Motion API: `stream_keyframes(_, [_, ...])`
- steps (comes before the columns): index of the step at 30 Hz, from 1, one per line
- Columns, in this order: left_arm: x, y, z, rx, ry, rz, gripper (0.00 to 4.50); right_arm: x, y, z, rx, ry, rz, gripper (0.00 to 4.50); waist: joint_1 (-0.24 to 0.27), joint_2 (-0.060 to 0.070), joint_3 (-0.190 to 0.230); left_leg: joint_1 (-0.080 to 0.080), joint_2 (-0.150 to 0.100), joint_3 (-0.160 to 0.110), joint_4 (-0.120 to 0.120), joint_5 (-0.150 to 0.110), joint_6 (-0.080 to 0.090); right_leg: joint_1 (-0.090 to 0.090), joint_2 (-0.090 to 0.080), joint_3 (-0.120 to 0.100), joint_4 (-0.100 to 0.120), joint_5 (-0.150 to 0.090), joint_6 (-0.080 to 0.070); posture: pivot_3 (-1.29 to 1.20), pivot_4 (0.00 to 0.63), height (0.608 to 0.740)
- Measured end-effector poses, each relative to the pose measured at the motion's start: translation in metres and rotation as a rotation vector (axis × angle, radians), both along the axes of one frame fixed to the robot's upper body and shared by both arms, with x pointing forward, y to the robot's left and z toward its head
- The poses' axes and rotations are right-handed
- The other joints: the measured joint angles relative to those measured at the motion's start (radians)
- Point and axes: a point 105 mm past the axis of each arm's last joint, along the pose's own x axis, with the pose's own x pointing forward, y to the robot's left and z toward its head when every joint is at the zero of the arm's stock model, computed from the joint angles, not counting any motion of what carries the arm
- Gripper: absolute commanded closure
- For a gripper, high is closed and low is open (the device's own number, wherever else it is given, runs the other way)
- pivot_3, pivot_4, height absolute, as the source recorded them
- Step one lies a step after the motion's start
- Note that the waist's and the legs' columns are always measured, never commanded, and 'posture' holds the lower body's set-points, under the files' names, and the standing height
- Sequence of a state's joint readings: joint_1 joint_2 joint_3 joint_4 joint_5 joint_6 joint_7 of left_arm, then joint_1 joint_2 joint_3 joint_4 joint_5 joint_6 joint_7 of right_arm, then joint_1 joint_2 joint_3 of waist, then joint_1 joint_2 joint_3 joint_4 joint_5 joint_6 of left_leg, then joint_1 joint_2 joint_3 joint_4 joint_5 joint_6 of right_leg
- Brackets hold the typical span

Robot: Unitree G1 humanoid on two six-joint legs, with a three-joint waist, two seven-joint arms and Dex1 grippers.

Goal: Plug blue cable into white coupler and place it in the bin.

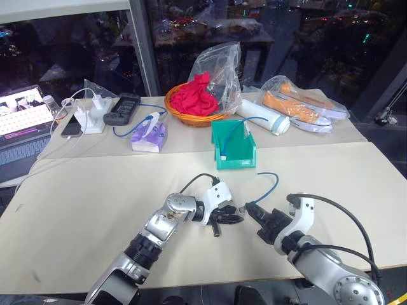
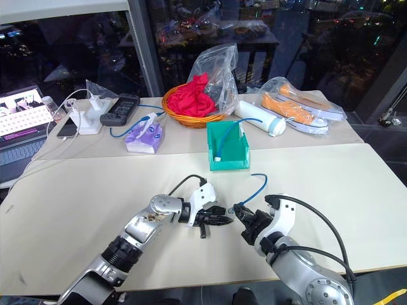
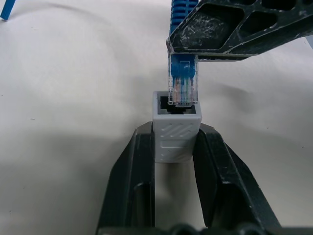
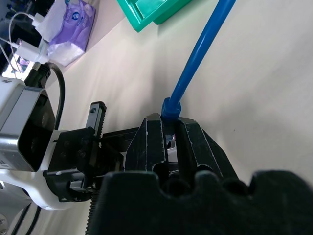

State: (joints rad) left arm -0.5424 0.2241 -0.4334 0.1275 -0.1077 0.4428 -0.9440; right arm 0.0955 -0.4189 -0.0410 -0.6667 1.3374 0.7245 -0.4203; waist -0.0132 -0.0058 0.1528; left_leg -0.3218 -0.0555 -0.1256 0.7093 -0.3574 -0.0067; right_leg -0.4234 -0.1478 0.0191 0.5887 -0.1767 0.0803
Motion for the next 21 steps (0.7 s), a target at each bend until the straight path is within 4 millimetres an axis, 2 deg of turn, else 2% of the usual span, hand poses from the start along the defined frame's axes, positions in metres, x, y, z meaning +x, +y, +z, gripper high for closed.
stream_keyframes(17, [-0.0006,0.0001,0.0000,0.000,0.007,0.007,3.88,0.0012,0.0044,-0.0029,-0.030,0.001,0.013,4.50,0.000,0.000,0.000,0.000,0.000,0.000,0.000,0.000,0.000,0.000,0.000,0.000,-0.001,0.000,0.000,0.00,0.150,0.740])
stream_keyframes(21, [-0.0010,-0.0006,0.0002,-0.002,0.013,0.011,3.88,0.0009,0.0040,-0.0004,-0.176,-0.026,0.059,4.50,0.001,0.000,0.000,0.000,0.000,0.000,0.000,0.000,0.000,0.000,0.000,0.000,-0.001,0.000,0.000,0.00,0.150,0.740])
